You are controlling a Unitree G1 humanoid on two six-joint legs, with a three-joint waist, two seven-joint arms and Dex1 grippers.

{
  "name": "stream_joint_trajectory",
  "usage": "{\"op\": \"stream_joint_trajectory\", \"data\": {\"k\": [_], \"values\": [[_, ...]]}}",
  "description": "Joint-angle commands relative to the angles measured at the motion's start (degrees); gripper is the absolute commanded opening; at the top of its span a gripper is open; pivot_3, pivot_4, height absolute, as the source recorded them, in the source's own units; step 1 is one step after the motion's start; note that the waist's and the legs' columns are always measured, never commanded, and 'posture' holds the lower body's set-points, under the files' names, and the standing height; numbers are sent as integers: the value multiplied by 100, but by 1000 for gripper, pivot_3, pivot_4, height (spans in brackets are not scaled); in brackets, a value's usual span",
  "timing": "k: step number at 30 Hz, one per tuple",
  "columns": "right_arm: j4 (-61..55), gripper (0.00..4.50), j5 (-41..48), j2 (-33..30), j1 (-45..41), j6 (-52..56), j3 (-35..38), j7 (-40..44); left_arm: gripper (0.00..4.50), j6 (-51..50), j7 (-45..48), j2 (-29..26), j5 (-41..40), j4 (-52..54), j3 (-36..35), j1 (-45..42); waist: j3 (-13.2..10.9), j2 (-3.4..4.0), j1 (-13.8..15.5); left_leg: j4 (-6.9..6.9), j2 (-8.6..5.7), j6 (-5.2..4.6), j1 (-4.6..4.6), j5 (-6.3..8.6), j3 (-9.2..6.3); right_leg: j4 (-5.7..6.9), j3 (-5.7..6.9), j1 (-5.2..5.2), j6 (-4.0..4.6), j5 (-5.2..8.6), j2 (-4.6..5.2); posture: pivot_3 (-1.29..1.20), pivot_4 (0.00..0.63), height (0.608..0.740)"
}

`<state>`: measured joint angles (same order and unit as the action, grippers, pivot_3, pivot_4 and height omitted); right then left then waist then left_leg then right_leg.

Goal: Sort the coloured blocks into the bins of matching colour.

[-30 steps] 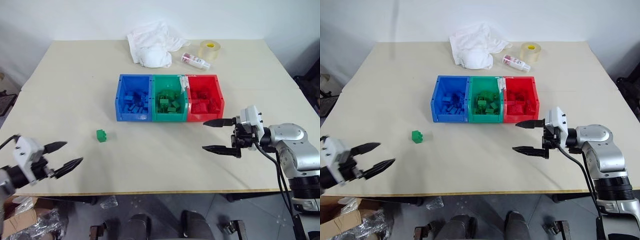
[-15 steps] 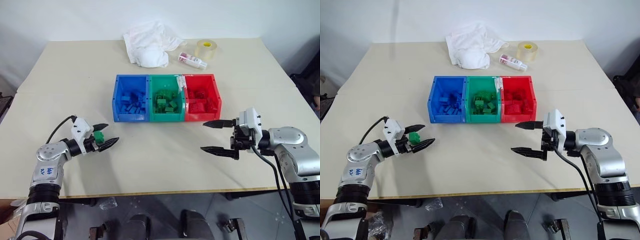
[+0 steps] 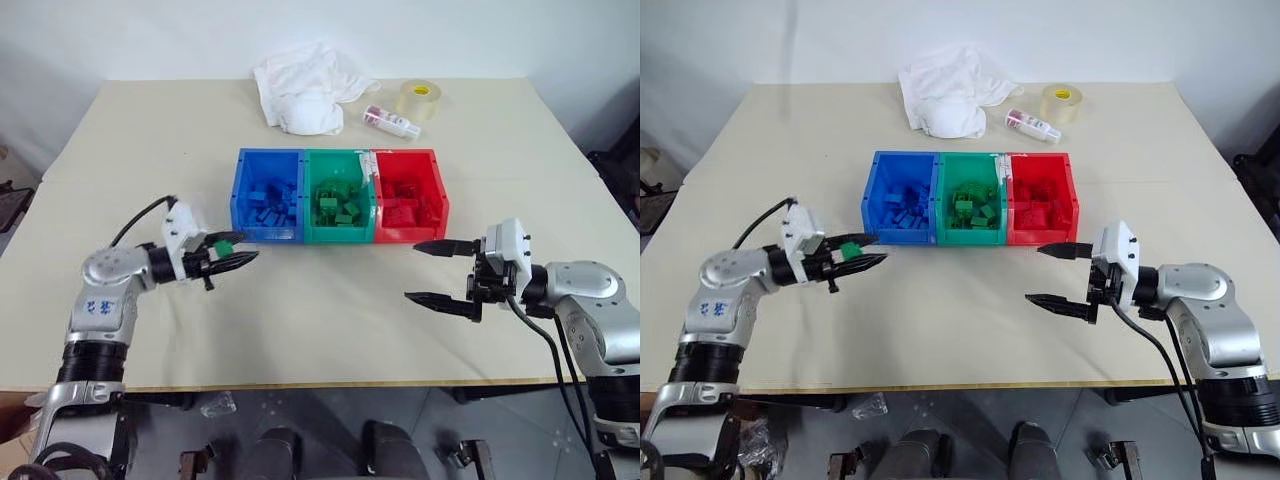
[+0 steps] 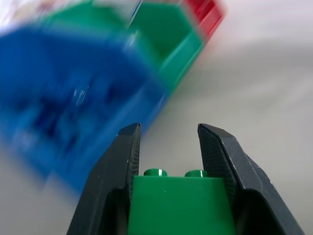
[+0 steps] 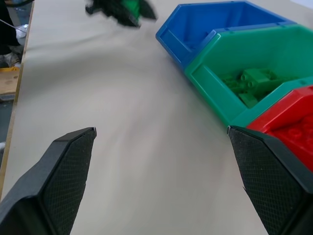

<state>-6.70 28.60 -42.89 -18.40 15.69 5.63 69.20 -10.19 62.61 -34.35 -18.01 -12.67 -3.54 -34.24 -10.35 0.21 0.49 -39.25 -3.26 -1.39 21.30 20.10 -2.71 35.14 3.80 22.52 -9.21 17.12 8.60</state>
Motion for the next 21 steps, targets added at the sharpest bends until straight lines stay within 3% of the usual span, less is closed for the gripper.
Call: {"op": "stream_joint_trajectory", "data": {"k": [1,12,14,16,21], "values": [[-407,4500,178,-69,211,28,346,-189,1521,-51,-74,400,27,-289,292,-754,0,0,49,-1,0,0,0,0,1,-1,0,-1,0,0,0,0,150,740],[-1299,4500,316,-102,1178,196,842,-752,1521,1741,-1006,2043,1005,-4683,553,-3530,-10,-18,104,-5,-23,-4,5,-2,17,-8,7,-2,-7,-3,-7,0,150,740],[-1438,4500,344,-109,1305,234,917,-842,2257,1996,-1217,2222,1140,-5193,537,-3856,-13,-22,93,-5,-23,-4,5,-2,18,-8,8,-2,-7,-3,-8,0,150,740],[-1561,4500,372,-121,1419,266,994,-930,2716,2157,-1383,2350,1239,-5524,515,-4080,-14,-24,90,-1,-21,-4,6,-2,24,-7,7,3,-7,-3,-8,0,150,740],[-1702,4500,418,-156,1592,321,1137,-1020,4272,2463,-1160,2366,1279,-5712,411,-4231,-14,-24,92,-1,-21,-4,5,-2,26,-7,7,4,-7,-3,-8,0,150,740]]}}
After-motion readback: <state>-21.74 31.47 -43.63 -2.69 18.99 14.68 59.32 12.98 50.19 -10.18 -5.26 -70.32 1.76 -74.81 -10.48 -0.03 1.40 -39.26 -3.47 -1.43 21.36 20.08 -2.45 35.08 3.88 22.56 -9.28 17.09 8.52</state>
